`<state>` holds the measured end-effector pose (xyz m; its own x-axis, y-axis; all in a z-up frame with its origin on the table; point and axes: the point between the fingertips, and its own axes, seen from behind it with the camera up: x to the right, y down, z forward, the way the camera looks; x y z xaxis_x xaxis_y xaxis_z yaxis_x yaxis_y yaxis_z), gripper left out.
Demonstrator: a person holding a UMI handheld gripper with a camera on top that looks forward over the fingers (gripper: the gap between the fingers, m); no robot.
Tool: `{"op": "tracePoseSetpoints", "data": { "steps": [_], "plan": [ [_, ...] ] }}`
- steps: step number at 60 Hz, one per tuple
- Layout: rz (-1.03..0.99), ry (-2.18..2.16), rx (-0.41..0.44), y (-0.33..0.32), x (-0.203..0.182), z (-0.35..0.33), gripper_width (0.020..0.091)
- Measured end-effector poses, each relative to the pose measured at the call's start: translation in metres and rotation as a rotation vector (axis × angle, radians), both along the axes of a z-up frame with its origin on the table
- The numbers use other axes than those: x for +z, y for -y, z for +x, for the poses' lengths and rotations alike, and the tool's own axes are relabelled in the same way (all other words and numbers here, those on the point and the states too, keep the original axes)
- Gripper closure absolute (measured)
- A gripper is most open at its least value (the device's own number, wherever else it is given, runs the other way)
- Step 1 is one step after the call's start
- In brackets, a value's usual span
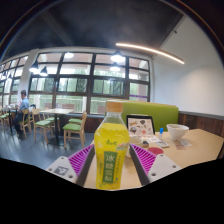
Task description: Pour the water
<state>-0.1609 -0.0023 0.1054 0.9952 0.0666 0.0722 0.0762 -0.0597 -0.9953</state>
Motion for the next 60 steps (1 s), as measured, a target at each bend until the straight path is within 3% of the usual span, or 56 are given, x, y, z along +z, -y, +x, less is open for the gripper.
{"op": "tracePoseSetpoints", "data": {
  "steps": [4,5,10,12,13,24,33,41,51,60],
  "plan": [
    [-0.011,0.009,-0.032,-0.017,-0.007,-0.001,0.0665],
    [0.000,-0.002,-0.040,-0.019,-0.005,-0.001,0.0660],
    [0.033,0.043,-0.045,-0.022,-0.004,-0.007,0.0792],
    [0.041,0.056,-0.043,-0.024,-0.003,-0.008,0.0783],
    [0.044,0.063,-0.042,-0.025,-0.003,-0.008,0.0824],
    [0.033,0.073,0.018,-0.048,-0.008,-0.021,0.0824],
    [-0.040,-0.178,0.117,-0.086,-0.005,-0.059,0.0825],
    [-0.105,-0.713,0.188,-0.106,0.031,-0.093,0.0825],
    [-0.155,-1.489,0.245,-0.147,0.045,-0.068,0.0825],
    [-0.209,-1.903,0.174,-0.165,0.035,-0.051,0.0823]
  ]
}}
